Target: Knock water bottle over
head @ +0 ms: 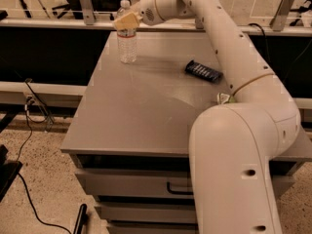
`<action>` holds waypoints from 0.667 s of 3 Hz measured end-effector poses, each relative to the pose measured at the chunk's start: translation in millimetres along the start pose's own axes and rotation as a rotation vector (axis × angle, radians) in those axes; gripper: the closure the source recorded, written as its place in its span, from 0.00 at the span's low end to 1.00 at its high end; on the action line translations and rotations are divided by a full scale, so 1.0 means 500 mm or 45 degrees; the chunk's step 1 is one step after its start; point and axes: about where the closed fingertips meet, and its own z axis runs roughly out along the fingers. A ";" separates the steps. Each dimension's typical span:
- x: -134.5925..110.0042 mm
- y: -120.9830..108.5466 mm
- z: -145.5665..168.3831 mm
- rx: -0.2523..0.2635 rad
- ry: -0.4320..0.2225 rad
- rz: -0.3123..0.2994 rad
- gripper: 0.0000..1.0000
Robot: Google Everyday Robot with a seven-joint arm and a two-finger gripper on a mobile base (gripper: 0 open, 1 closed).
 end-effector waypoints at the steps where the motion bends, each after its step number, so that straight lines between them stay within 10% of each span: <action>1: -0.008 0.000 -0.050 0.005 0.072 -0.031 0.88; 2: -0.016 0.016 -0.122 -0.021 0.189 -0.105 1.00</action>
Offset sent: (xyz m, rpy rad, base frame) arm -0.0493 -0.0920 0.0660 -0.3247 0.0132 0.0782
